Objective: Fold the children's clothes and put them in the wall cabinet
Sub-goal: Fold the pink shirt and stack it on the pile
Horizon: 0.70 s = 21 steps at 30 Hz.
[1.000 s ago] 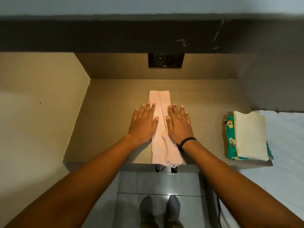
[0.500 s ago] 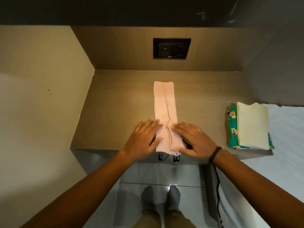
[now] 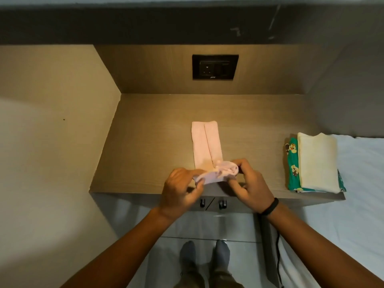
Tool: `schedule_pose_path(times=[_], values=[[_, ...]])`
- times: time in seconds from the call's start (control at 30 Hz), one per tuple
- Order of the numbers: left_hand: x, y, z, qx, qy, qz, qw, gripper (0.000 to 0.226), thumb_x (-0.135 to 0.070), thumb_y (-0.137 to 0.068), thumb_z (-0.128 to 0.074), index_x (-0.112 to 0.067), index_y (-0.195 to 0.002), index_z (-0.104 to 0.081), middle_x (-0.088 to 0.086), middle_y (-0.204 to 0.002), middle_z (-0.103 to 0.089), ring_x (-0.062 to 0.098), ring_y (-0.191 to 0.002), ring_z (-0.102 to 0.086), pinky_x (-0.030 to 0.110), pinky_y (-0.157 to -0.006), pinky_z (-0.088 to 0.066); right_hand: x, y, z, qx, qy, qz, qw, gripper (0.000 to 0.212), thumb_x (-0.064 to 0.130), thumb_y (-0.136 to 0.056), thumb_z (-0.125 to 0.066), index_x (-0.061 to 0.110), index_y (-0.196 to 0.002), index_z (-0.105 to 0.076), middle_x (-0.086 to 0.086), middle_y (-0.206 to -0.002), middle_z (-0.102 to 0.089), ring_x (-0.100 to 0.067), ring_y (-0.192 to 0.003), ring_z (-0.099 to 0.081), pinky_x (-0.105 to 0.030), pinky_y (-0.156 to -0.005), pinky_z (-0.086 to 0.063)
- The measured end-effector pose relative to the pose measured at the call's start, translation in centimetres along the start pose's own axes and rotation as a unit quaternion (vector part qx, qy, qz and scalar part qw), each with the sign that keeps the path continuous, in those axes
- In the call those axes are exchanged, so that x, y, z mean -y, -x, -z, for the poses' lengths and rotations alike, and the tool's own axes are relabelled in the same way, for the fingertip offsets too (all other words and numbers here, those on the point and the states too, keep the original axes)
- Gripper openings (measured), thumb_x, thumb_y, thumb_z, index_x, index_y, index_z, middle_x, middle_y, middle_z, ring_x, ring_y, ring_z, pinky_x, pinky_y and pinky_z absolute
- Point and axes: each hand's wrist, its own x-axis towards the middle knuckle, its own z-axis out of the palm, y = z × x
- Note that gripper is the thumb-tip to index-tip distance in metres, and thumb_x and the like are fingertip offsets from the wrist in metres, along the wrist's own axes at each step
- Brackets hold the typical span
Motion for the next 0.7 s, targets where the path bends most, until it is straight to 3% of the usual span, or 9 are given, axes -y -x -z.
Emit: schedule_pose_path(times=[0.13,0.23,0.3,0.37,0.47,0.57,0.7], values=[[0.9,-6.4,-0.9,-0.055,0.084,0.189,0.977,0.028,-0.036,-0.101,-0.066,-0.024,-0.126,-0.069,-0.003,-0.109,-0.074,0.016,-0.092,-0.070,0.036,-0.071,-0.061,0.8,-7.4,-0.2,-0.101,-0.017,-0.078,0.992,0.015,0.026,-0.099,-0.067,0.015,-0.109,-0.062,0.003,-0.089,-0.067,-0.008,-0.076,-0.063,-0.024,-0.063,-0.051],[3.8,-10.8,-2.5,-0.035,0.057,0.302,0.951,0.027,-0.050,-0.101,-0.060,-0.036,-0.122,-0.069,-0.009,-0.108,-0.075,0.015,-0.092,-0.070,0.042,-0.073,-0.062,-1.5,-13.5,-0.7,-0.094,0.002,-0.147,0.985,0.015,0.026,-0.096,-0.068,0.016,-0.107,-0.068,0.012,-0.078,-0.064,-0.001,-0.067,-0.058,-0.019,-0.063,-0.044],[5.9,-12.6,-3.5,0.012,0.015,0.350,0.936,0.033,-0.059,-0.098,-0.056,-0.039,-0.121,-0.068,-0.010,-0.106,-0.076,0.018,-0.091,-0.070,0.044,-0.076,-0.062,-3.8,-16.6,-1.2,-0.057,0.040,-0.182,0.981,0.020,0.029,-0.094,-0.066,0.018,-0.111,-0.068,0.006,-0.090,-0.071,-0.011,-0.081,-0.065,-0.027,-0.071,-0.049],[7.3,-13.6,-4.1,0.042,-0.009,0.351,0.935,0.036,-0.058,-0.095,-0.060,-0.036,-0.122,-0.070,-0.004,-0.109,-0.077,0.026,-0.096,-0.071,0.043,-0.080,-0.060,-5.5,-18.1,-1.6,-0.023,0.081,-0.203,0.975,0.023,0.033,-0.094,-0.064,0.019,-0.113,-0.067,0.000,-0.100,-0.072,-0.024,-0.091,-0.067,-0.030,-0.073,-0.048],[8.0,-13.8,-4.7,0.070,-0.076,0.320,0.942,0.048,-0.059,-0.097,-0.062,-0.031,-0.136,-0.064,0.001,-0.129,-0.070,0.029,-0.117,-0.062,0.043,-0.096,-0.052,-6.0,-18.4,-2.0,-0.028,0.101,-0.210,0.972,0.034,0.039,-0.094,-0.064,0.019,-0.122,-0.063,-0.003,-0.113,-0.068,-0.022,-0.096,-0.065,-0.031,-0.080,-0.050],[7.1,-13.1,-4.7,0.099,-0.189,0.357,0.909,0.070,-0.073,-0.096,-0.048,-0.029,-0.150,-0.046,0.004,-0.150,-0.049,0.031,-0.136,-0.043,0.048,-0.109,-0.036,-5.9,-16.8,-2.4,-0.052,0.140,-0.222,0.964,0.053,0.053,-0.091,-0.059,0.021,-0.132,-0.059,-0.006,-0.124,-0.059,-0.024,-0.110,-0.059,-0.040,-0.094,-0.051],[6.0,-12.4,-5.6,0.130,-0.216,0.350,0.902,0.055,-0.063,-0.102,-0.044,-0.024,-0.140,-0.052,0.007,-0.150,-0.041,0.031,-0.140,-0.033,0.051,-0.112,-0.028,-5.0,-14.5,-4.3,-0.017,0.236,-0.248,0.939,0.052,0.056,-0.093,-0.052,0.016,-0.125,-0.061,-0.011,-0.122,-0.057,-0.035,-0.117,-0.050,-0.045,-0.096,-0.045]])
